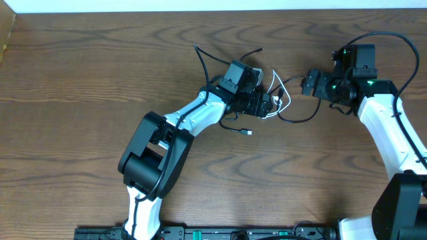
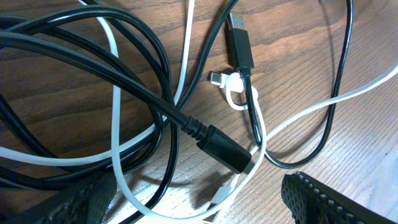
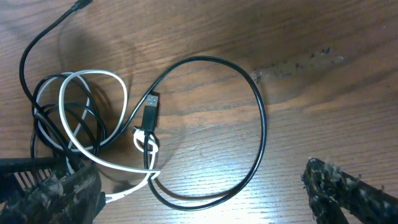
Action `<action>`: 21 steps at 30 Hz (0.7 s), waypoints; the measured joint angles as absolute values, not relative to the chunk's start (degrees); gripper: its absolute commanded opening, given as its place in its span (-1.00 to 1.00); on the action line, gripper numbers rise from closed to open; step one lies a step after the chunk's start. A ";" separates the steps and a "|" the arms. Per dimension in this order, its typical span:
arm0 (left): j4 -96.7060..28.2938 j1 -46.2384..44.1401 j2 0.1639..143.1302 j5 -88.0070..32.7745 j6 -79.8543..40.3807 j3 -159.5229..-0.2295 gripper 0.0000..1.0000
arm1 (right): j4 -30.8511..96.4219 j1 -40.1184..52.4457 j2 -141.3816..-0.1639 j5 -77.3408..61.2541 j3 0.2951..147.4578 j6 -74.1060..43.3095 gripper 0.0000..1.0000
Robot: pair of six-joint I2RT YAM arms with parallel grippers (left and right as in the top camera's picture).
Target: Untangle cables
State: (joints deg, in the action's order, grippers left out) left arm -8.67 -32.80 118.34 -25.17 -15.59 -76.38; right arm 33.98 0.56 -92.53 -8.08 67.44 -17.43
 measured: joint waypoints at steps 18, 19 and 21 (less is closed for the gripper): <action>-3.55 -32.80 118.34 -20.97 -15.59 -76.38 0.80 | 33.85 0.56 -92.53 -8.08 67.44 -17.43 0.99; -3.57 -32.80 118.34 -20.82 -15.59 -76.38 0.80 | 33.85 0.56 -92.53 -8.10 67.44 -17.43 0.99; -3.55 -32.80 118.34 -20.62 -15.59 -76.38 0.80 | 33.85 0.56 -92.53 -8.10 67.44 -17.43 0.98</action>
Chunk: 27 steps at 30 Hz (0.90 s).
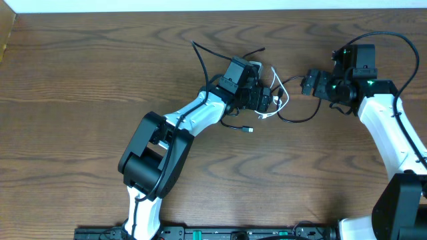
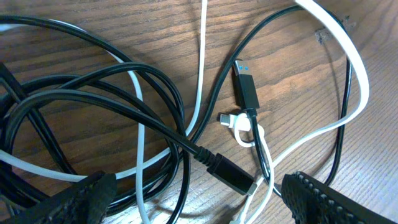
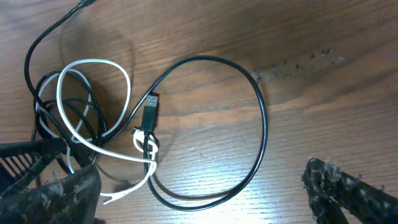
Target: Untangle cables
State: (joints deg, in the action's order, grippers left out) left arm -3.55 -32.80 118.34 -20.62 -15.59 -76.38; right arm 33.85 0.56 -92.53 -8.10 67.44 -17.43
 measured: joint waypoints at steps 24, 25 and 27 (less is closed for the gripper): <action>-0.12 -32.84 122.04 -19.18 -13.45 -76.84 0.81 | 33.85 0.56 -92.53 -8.43 67.44 -17.43 0.99; 0.12 -32.86 122.34 -19.16 -13.43 -77.03 0.80 | 33.87 0.56 -92.53 -8.54 67.44 -17.43 0.98; 0.19 -32.91 122.48 -19.16 -13.41 -77.12 0.80 | 33.87 0.56 -92.53 -8.58 67.44 -17.43 0.99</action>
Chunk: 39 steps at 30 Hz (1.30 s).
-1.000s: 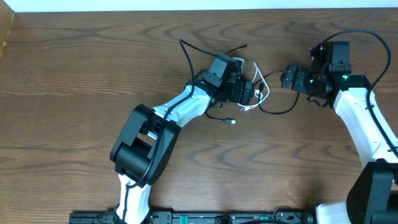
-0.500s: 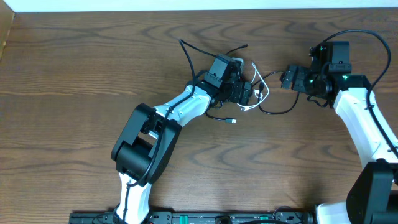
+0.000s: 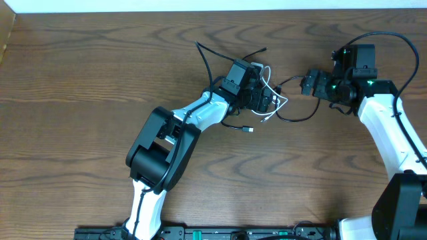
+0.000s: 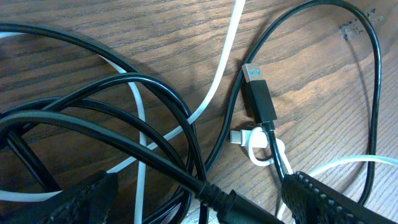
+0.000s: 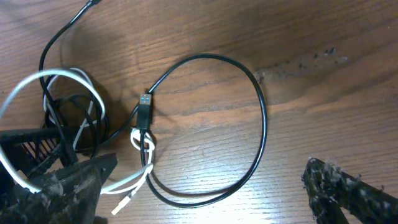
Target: Untangle cables
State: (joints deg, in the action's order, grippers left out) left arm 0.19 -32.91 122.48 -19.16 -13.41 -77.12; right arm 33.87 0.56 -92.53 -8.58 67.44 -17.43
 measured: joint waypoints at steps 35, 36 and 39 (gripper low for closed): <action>-17.47 -32.27 116.97 -19.14 -16.56 -77.28 -0.85 | 33.63 0.56 -92.53 -10.48 67.44 -16.32 0.66; -20.51 -32.10 113.97 -19.49 -16.60 -76.99 -0.85 | 33.10 0.49 -92.53 -12.36 67.44 -15.31 0.66; -25.17 -31.64 102.50 -22.24 -15.94 -76.73 -0.85 | 29.93 0.49 -92.47 -21.67 67.44 -12.69 0.74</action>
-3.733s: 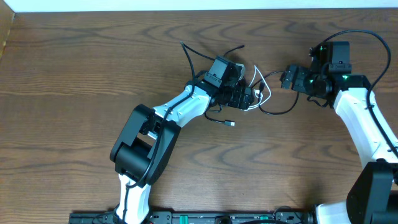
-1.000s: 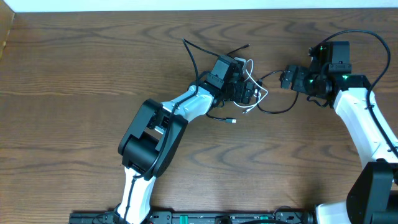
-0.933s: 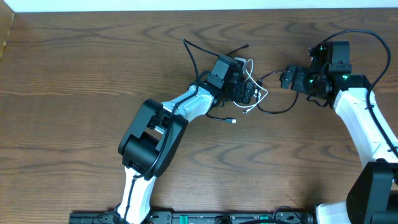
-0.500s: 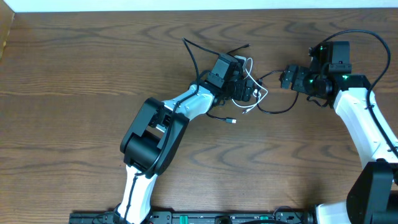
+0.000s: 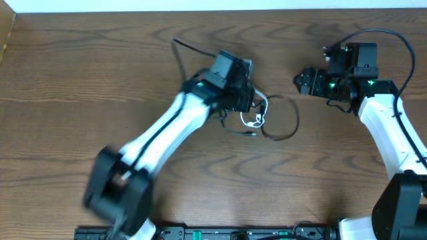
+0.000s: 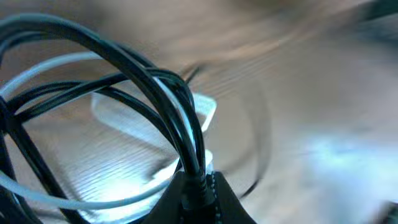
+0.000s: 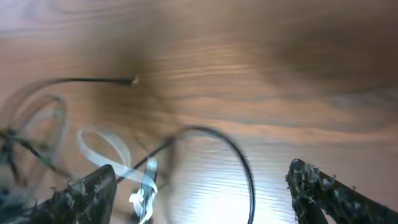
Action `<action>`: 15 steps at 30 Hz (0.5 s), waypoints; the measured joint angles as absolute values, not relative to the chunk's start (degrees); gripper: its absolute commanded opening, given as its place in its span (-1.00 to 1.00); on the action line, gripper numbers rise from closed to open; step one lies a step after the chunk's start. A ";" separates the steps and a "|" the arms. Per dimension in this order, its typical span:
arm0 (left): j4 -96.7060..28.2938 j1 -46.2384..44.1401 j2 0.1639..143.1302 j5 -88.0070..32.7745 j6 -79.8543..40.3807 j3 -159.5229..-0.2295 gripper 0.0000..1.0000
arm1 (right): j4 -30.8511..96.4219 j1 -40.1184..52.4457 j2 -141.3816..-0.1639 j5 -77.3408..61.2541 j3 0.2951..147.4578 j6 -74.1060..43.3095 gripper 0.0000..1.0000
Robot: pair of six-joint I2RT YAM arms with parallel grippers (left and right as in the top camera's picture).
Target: Untangle cables
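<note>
The tangle of black and white cables (image 5: pixel 257 117) lies mid-table under my left arm, which is motion-blurred. My left gripper (image 5: pixel 244 101) is shut on a bunch of black strands (image 6: pixel 146 71), pinched between its fingertips (image 6: pixel 196 186); a white cable (image 6: pixel 43 62) loops through them. A black loop (image 5: pixel 283 123) trails right of the tangle, and one black end (image 5: pixel 177 44) points up-left. My right gripper (image 5: pixel 301 81) hangs open to the right of the tangle, holding nothing (image 7: pixel 205 196); the black loop (image 7: pixel 239 158) and white strands (image 7: pixel 99 146) show below it.
The brown wooden table (image 5: pixel 67 133) stretches to both sides. A white wall edge runs along the back (image 5: pixel 200 5). The right arm's own black cable (image 5: pixel 393 40) arcs above its wrist.
My left gripper, open over the tangle before, is now shut on black strands and has moved left, with the tangle shifted left too. The right gripper has moved slightly left, still open.
At first my left gripper stood open low over the tangle, the right open beside the black loop. Over the following moments the left shifted slightly across the cables, still open. Now it holds black strands and the bundle sits farther left.
</note>
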State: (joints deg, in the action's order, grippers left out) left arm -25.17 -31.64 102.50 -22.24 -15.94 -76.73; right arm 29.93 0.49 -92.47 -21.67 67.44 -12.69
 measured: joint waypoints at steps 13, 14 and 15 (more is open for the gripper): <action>-28.14 -23.44 89.80 -47.22 -13.30 -77.03 -0.85 | 25.78 0.93 -83.64 -53.43 67.33 -10.79 0.57; -28.10 -22.70 89.80 -48.23 -13.45 -77.03 -0.85 | 25.98 1.67 -83.68 -53.98 67.33 -10.98 0.54; -28.10 -22.26 89.80 -49.01 -13.50 -77.03 -0.85 | 25.96 3.31 -83.88 -53.82 67.33 -11.94 0.50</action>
